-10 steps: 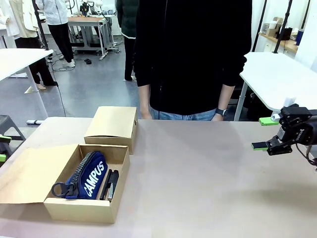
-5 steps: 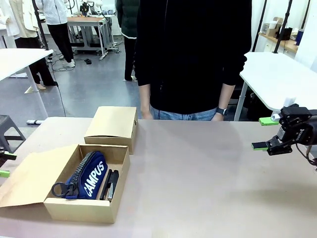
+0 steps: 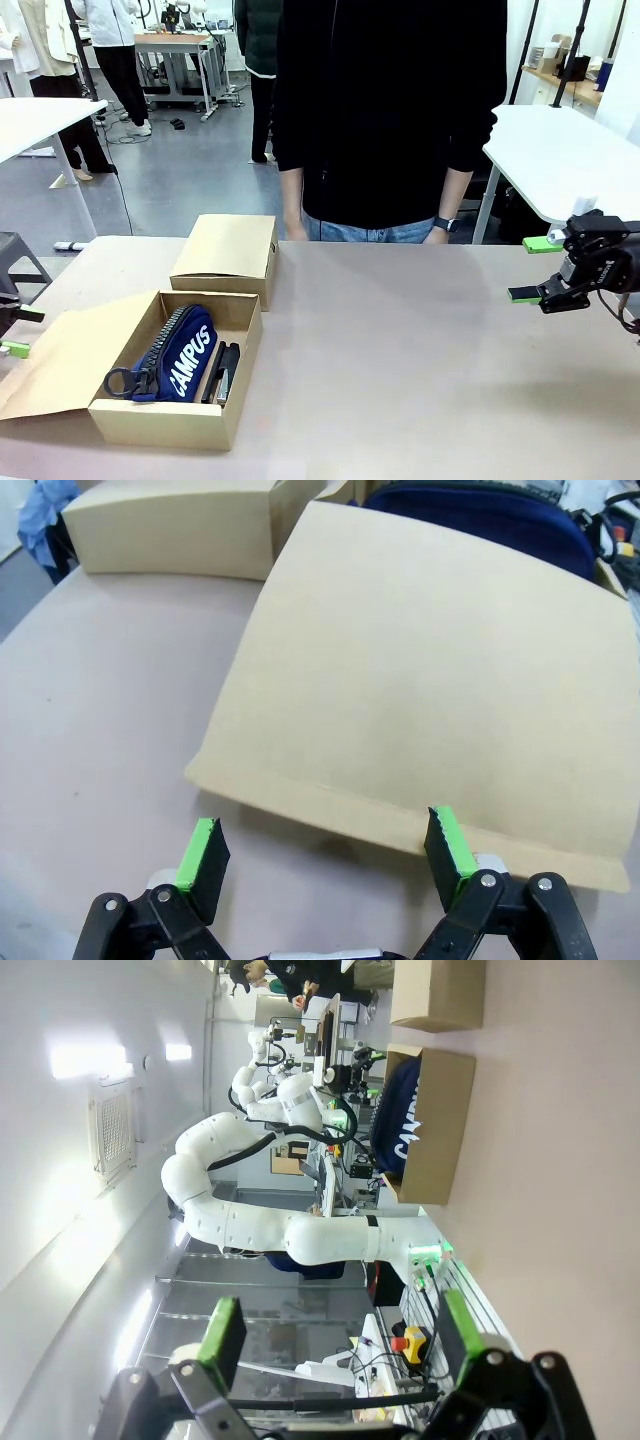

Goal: Place items inside the box.
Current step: Close the lid of the Mailer Box closest to the robot.

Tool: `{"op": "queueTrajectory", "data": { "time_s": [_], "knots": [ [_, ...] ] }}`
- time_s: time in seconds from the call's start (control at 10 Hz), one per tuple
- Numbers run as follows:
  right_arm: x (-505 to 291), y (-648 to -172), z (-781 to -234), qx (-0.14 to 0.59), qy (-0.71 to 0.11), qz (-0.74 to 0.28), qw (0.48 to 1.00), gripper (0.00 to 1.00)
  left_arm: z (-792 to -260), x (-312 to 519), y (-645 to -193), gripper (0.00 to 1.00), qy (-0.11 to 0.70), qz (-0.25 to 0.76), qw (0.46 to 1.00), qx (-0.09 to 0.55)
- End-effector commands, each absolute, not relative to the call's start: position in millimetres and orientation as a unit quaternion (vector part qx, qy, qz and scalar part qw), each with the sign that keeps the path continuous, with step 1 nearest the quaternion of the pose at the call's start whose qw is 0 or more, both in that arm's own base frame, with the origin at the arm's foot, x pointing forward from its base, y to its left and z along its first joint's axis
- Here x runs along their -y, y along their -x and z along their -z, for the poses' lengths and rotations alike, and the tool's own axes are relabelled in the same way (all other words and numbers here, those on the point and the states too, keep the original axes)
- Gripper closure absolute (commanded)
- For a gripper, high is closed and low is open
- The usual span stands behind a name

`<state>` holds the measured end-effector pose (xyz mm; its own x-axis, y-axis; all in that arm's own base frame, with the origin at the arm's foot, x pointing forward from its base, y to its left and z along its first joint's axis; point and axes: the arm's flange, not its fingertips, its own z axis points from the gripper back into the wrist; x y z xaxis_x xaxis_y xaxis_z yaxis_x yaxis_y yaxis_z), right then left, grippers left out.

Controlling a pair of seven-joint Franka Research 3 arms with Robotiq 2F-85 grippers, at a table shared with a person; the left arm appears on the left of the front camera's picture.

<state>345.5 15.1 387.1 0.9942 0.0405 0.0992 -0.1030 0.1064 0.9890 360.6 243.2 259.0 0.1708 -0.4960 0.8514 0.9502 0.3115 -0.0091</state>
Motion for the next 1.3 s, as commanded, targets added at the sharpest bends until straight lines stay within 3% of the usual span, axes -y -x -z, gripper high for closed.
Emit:
{"op": "queueTrajectory", "data": {
  "time_s": [0.0, 0.4, 1.2],
  "knots": [
    [-16.0, -346.1, -391.9, 0.023, -0.665, -0.035, 0.746, 0.0, -264.3, -256.7, -356.8, 0.0, 0.267, 0.51, 0.71, 0.405],
    [-16.0, -346.1, -391.9, 0.023, -0.665, -0.035, 0.746, 0.0, -263.3, -263.8, -351.8, 0.0, 0.216, 0.577, 0.692, 0.376],
    [-16.0, -346.1, -391.9, 0.023, -0.665, -0.035, 0.746, 0.0, -252.2, -216.7, -351.8, 0.0, 0.314, 0.606, 0.623, 0.382]
  ]
}}
